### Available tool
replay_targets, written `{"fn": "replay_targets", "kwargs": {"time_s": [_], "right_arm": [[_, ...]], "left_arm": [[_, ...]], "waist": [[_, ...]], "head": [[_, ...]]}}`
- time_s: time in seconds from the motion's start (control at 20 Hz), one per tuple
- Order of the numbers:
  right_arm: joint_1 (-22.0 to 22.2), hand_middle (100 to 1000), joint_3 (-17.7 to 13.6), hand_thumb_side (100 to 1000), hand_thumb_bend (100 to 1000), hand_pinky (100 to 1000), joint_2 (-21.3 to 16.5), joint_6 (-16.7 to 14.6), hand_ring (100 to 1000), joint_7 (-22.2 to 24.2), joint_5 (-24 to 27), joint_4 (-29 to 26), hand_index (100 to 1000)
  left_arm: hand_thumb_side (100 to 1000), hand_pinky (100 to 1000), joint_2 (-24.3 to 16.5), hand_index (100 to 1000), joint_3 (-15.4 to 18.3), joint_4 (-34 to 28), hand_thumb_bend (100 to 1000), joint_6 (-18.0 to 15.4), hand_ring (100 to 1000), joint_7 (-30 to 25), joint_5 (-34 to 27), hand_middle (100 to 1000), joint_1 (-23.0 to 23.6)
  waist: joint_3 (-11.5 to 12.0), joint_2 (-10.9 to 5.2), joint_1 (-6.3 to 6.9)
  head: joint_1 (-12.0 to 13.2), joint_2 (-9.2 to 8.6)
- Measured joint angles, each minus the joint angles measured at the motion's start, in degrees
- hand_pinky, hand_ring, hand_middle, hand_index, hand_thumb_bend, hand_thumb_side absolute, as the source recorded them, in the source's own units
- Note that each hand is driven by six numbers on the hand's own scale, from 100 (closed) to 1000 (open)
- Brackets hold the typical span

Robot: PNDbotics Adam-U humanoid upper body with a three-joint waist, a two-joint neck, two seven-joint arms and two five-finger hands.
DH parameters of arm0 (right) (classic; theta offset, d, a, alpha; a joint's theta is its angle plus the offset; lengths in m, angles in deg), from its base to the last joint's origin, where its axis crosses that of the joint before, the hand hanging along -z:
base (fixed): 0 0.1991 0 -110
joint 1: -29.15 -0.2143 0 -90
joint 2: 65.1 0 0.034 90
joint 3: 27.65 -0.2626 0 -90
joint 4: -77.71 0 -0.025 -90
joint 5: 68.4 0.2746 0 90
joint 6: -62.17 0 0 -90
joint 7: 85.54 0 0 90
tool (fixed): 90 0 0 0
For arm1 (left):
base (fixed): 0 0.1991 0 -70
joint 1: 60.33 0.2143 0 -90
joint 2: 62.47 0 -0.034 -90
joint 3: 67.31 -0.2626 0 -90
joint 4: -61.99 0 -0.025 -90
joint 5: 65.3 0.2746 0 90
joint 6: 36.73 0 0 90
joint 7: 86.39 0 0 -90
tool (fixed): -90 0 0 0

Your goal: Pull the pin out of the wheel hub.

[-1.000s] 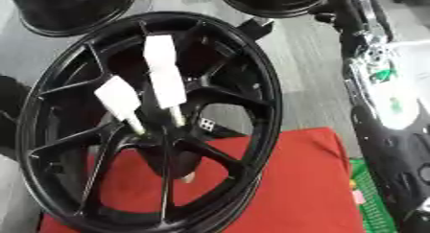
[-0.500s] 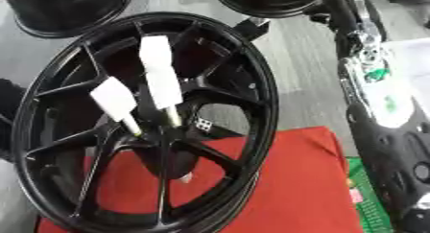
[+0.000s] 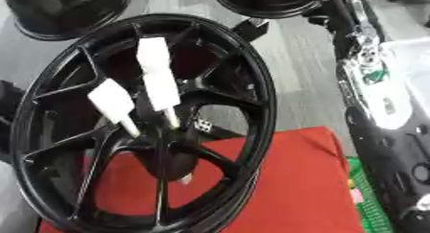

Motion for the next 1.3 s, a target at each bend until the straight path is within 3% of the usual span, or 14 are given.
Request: {"fn": "replay_targets", "kwargs": {"time_s": [0.75,0.95,1.15,1.3], "right_arm": [[0.0,680,0.2,677,100,766,0.0,0.2,627,0.2,0.0,0.2,720],[-0.1,680,0.4,678,100,766,0.0,0.2,627,0.4,0.0,0.3,720],[-0.2,680,0.7,682,100,765,0.0,0.3,627,0.6,0.0,0.3,720],[-0.3,680,1.0,684,100,765,0.0,0.4,627,0.9,0.0,0.3,720]], "left_arm": [[455,815,0.9,857,-3.9,1.5,709,-1.3,838,-0.5,0.2,807,-1.6],[430,812,2.1,854,-5.2,1.8,702,-2.1,844,-0.5,0.4,796,-3.1],[480,804,3.1,918,-6.4,2.7,643,-2.5,850,-0.5,0.5,837,-4.1],[478,794,3.8,909,-7.2,3.3,621,-2.5,844,-0.5,0.6,832,-4.6]], "waist": [[-0.1,0.0,0.0],[-0.2,0.0,0.03],[-0.3,0.0,0.18],[-0.4,0.0,0.2]], "head": [[0.4,0.28],[0.5,0.32],[0.5,0.34],[0.1,0.34]]}}
